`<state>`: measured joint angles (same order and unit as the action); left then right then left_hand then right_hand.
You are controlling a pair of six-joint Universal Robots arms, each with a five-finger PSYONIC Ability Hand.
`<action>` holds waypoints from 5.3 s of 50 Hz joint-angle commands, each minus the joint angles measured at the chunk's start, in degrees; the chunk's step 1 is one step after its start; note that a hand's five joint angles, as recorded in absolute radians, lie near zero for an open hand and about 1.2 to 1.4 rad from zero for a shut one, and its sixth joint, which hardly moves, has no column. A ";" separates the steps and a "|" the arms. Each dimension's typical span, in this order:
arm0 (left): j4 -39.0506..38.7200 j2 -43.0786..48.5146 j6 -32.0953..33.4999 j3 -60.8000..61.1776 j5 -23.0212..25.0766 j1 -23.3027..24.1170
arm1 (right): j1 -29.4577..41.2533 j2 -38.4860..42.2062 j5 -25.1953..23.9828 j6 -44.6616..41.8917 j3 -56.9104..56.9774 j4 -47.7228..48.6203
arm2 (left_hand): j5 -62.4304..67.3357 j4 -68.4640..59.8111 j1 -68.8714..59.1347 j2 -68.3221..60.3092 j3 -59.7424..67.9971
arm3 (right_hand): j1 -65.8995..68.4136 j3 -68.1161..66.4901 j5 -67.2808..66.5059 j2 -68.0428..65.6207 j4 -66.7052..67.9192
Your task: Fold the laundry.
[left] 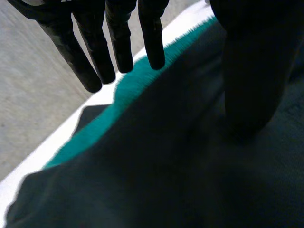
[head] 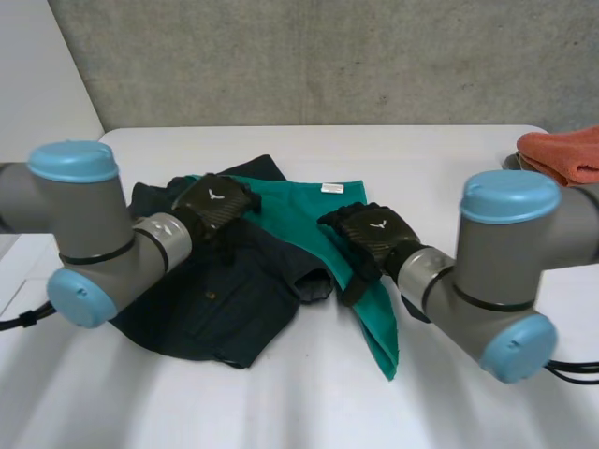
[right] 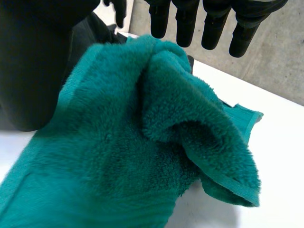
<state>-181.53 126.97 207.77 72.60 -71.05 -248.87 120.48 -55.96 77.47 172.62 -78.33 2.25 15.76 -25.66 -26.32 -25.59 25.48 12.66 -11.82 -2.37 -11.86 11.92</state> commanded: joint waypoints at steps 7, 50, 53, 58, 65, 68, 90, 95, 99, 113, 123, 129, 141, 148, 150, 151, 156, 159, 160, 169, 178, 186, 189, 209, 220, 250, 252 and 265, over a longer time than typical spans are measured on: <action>0.22 4.61 0.70 -7.28 -8.37 0.15 | 0.64 6.40 8.05 -4.74 10.22 2.05 | 54.24 -54.34 -53.68 -54.41 54.52 | 67.34 -68.18 -67.63 -68.14 68.08; -0.13 -5.06 3.16 -5.45 -11.04 1.36 | 0.02 -19.88 -0.21 -23.55 -12.55 3.64 | -15.76 15.66 16.32 15.59 -15.48 | 67.34 -68.18 -67.63 -68.14 68.08; -3.72 -2.62 5.26 -4.92 -9.55 4.70 | -0.25 -24.61 -2.22 -25.66 -14.48 2.50 | -15.76 15.66 16.32 15.59 -15.48 | 67.34 -68.18 -67.63 -68.14 68.08; -6.64 4.24 6.85 -8.86 -11.65 7.87 | -1.39 -32.27 -5.13 -25.58 -15.80 0.30 | -15.76 15.66 16.32 15.59 -15.48 | 67.34 -68.18 -67.63 -68.14 68.08; 1.17 14.44 5.01 -17.57 -13.68 12.00 | -4.37 -40.80 -10.14 -21.54 -16.86 -1.29 | -15.76 15.66 16.32 15.59 -15.48 | 67.34 -68.18 -67.63 -68.14 68.08; 7.57 15.59 3.96 -20.20 -11.84 15.16 | -6.83 -42.30 -11.54 -19.35 -17.12 -0.41 | 2.66 -2.77 -2.10 -2.83 2.95 | 67.34 -68.18 -67.63 -68.14 68.08; 2.69 -5.58 -14.85 -24.00 -16.74 7.17 | -13.52 -27.55 -8.13 -18.37 -4.83 13.55 | 54.24 -54.34 -53.68 -54.41 54.52 | 67.34 -68.18 -67.63 -68.14 68.08; -5.57 -13.31 -16.44 -18.29 -18.86 6.56 | -13.61 -21.92 -4.08 -17.94 -0.51 23.04 | 54.24 -54.34 -53.68 -54.41 54.52 | 67.34 -68.18 -67.63 -68.14 68.08; -11.64 -16.92 -15.47 -11.09 -17.81 7.43 | -12.20 -18.49 -4.25 -16.36 -0.69 27.80 | 54.24 -54.34 -53.68 -54.41 54.52 | 67.34 -68.18 -67.63 -68.14 68.08; -12.97 -9.91 -3.44 11.25 -18.95 12.00 | -11.50 -6.19 -6.36 -28.38 -6.23 10.07 | 54.24 -54.34 -53.68 -54.41 54.52 | 67.34 -68.18 -67.63 -68.14 68.08; -4.10 -2.51 -0.79 6.16 -22.73 12.62 | -13.17 0.76 -3.56 -32.62 -5.26 -0.24 | 54.24 -54.34 -53.68 -54.41 54.52 | 40.77 -41.60 -41.06 -41.57 41.51; -0.93 -4.01 -2.81 5.80 -21.50 12.45 | -13.87 -1.34 1.80 -21.57 -6.31 -0.76 | 32.93 -33.03 -32.36 -33.09 33.21 | 31.33 -32.17 -31.62 -32.13 32.07; 0.21 -2.43 -3.60 7.21 -17.63 9.02 | -20.19 -8.55 -0.56 -9.68 -13.08 -0.05 | -3.42 3.31 3.98 3.25 -3.13 | 15.68 -16.51 -15.97 -16.48 16.42; 1.36 -1.20 -3.60 6.16 -15.35 7.52 | -23.01 -8.55 -0.74 -6.25 -13.35 -0.76 | -6.97 6.87 7.53 6.80 -6.68 | 14.67 -15.50 -14.96 -15.47 15.41; 1.71 -0.58 -3.52 5.45 -14.64 7.44 | -23.80 -8.38 -1.00 -5.11 -13.17 -1.02 | -7.14 7.04 7.70 6.97 -6.85 | 14.67 -15.50 -14.96 -15.47 15.41; 1.88 -0.32 -3.52 5.10 -14.38 7.52 | -23.98 -8.20 -1.18 -4.76 -13.08 -1.11 | -7.14 7.04 7.70 6.97 -6.85 | 14.67 -15.50 -14.96 -15.47 15.41; 3.64 1.44 -3.52 3.00 -13.94 8.05 | -24.33 -5.22 -3.02 -3.00 -11.94 -1.81 | -6.81 6.70 7.37 6.64 -6.52 | 14.67 -15.50 -14.96 -15.47 15.41; 5.22 2.84 -3.52 1.41 -14.64 8.40 | -24.15 -3.37 -3.81 -1.77 -11.15 -2.43 | -5.13 5.02 5.69 4.96 -4.84 | 14.67 -15.50 -14.96 -15.47 15.41; 5.57 3.11 -3.52 1.06 -14.99 8.40 | -24.07 -2.93 -3.99 -1.42 -10.89 -2.43 | -4.62 4.52 5.18 4.45 -4.34 | 14.67 -15.50 -14.96 -15.47 15.41; 7.07 5.66 -4.48 -3.34 -15.43 8.93 | -22.75 -1.52 -3.20 -0.71 -8.24 0.47 | 54.20 -54.30 -53.64 -54.36 54.48 | 67.34 -68.18 -67.63 -68.14 68.08; 8.74 -1.45 -8.88 -2.03 -13.50 8.67 | -22.92 -14.25 -4.51 -12.91 -11.41 -0.58 | 54.24 -54.34 -53.68 -54.41 54.52 | 67.34 -68.18 -67.63 -68.14 68.08; 5.32 -9.54 -7.57 3.77 -14.91 6.73 | -24.68 -22.36 -8.73 -27.15 -11.94 -7.08 | 45.60 -45.70 -45.04 -45.76 45.88 | 67.34 -68.18 -67.63 -68.14 68.08; 6.27 -8.58 -5.46 5.53 -14.12 7.43 | -24.59 -20.17 -8.39 -27.52 -11.24 -7.35 | 5.62 -5.72 -5.05 -5.78 5.90 | 67.34 -68.18 -67.63 -68.14 68.08; 7.07 0.65 -3.16 4.14 -13.41 9.98 | -23.28 -16.99 -4.34 -24.09 -9.13 -7.18 | -5.29 5.19 5.85 5.12 -5.00 | 67.34 -68.18 -67.63 -68.14 68.08; 7.69 4.08 -4.75 -0.26 -14.02 13.41 | -23.89 -17.08 -4.43 -23.91 -9.04 -7.09 | -3.78 3.67 4.34 3.61 -3.49 | 67.34 -68.18 -67.63 -68.14 68.08; 3.54 -28.18 -1.33 11.51 -15.79 4.27 | -32.06 -29.47 -14.62 -47.97 -7.72 -27.64 | 54.24 -54.34 -53.68 -54.41 54.52 | 67.34 -68.18 -67.63 -68.14 68.08; 7.57 -27.22 2.52 11.78 -14.73 4.18 | -32.33 -27.99 -16.54 -53.41 -7.89 -31.67 | 54.24 -54.34 -53.68 -54.41 54.52 | 67.34 -68.18 -67.63 -68.14 68.08; 8.92 -3.49 5.28 -11.05 -23.16 5.68 | -22.76 -11.56 -14.29 -48.64 7.36 -23.21 | 54.24 -54.34 -53.68 -54.41 54.52 | 67.34 -68.18 -67.63 -68.14 68.08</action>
<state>-170.71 113.32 214.68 76.31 -89.47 -244.09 93.47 -75.35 59.88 116.69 -81.36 -30.73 56.38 -68.44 -67.23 -68.43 67.93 64.21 -68.17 -58.79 -67.41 68.47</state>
